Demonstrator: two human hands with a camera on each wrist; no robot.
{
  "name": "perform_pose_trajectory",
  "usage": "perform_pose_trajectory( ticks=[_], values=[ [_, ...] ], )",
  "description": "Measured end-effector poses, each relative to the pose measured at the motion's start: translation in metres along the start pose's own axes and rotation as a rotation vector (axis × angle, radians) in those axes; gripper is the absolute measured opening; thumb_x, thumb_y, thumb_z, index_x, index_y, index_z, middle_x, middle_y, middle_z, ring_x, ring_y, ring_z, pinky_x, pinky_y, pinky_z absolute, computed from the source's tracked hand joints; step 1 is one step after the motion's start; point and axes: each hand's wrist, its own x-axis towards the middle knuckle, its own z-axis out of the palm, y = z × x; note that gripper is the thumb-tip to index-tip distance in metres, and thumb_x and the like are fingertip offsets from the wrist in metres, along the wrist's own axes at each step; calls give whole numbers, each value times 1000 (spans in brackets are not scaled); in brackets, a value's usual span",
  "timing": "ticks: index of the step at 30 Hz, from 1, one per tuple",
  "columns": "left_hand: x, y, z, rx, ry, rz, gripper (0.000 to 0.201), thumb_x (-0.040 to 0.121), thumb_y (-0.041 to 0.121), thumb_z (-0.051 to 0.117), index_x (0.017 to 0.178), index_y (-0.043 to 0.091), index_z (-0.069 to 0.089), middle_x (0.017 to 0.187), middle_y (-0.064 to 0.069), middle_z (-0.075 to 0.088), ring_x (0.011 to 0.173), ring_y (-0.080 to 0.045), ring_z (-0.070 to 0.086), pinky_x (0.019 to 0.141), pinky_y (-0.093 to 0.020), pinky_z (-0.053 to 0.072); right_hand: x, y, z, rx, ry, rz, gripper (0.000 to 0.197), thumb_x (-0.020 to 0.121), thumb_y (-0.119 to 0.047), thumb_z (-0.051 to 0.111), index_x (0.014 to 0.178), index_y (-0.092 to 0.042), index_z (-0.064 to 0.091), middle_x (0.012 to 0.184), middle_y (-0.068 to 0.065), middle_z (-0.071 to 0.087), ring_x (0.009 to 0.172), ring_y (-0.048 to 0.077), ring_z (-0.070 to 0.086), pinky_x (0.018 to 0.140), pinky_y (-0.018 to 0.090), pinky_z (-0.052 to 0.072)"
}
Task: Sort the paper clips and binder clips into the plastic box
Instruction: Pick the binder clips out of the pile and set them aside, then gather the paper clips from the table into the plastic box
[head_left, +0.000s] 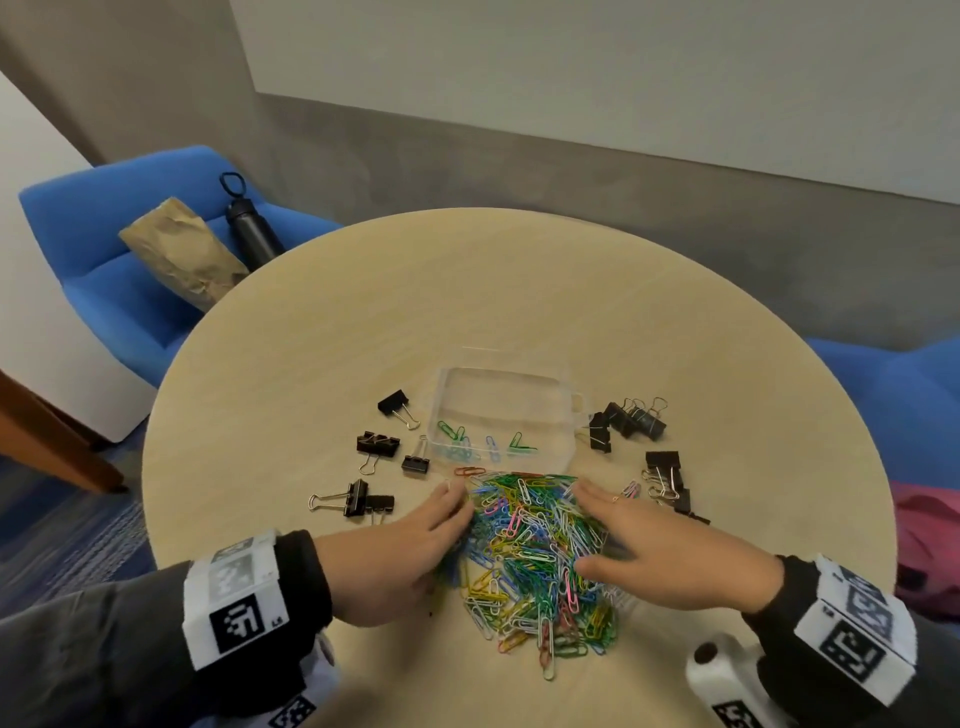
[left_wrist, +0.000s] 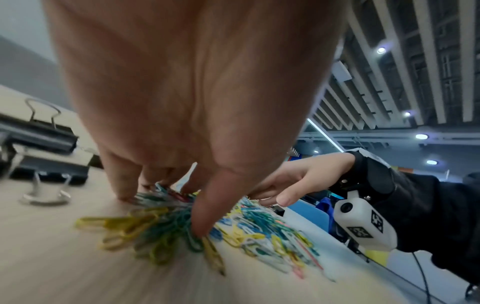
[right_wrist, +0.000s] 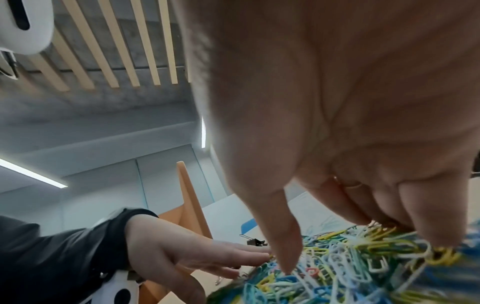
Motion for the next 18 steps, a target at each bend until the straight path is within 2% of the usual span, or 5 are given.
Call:
perform_pose_trajectory(
  ticks=[5, 8, 12, 15, 18],
  values=[
    [0, 6, -1, -128, 172, 21, 70, 98, 10, 37, 152, 20, -7, 159, 10, -15, 147, -3, -4, 116, -12, 1, -6, -5, -11, 53, 112, -71, 66, 92, -48, 52, 149, -24, 29, 154, -12, 30, 138, 0, 31, 114, 18, 24],
    [2, 7, -9, -85, 278, 4, 65, 99, 8, 37, 153, 20, 1, 161, 10, -5, 147, -4, 0, 105, -2, -3, -7, -3, -18, 24, 222, 17, 54, 93, -45, 52, 140, -20, 44, 141, -6, 50, 125, 5, 47, 105, 22, 36],
    [9, 5, -13, 4, 238, 6, 71, 94, -6, 34, 153, 16, 2, 161, 0, 0, 148, -13, 0, 114, -15, 4, -9, -2, -15, -76, 127, 158, 55, 91, -51, 49, 126, -8, 52, 121, 9, 63, 111, 22, 58, 96, 39, 46],
    [18, 3, -10, 68, 159, -8, 74, 92, -9, 32, 152, 13, -4, 161, -5, -5, 148, -18, -6, 120, -27, 4, -14, -14, -11, 8, 52, 44, 48, 90, -51, 52, 126, -20, 54, 104, -3, 67, 95, 15, 63, 90, 38, 49],
    [21, 5, -11, 43, 172, 33, 67, 96, -2, 34, 153, 14, 3, 160, -3, 5, 147, -18, 5, 120, -25, 10, -19, -21, -12, 82, 29, -34, 59, 89, -52, 53, 141, -26, 42, 127, -11, 61, 111, 6, 59, 100, 29, 45]
  ],
)
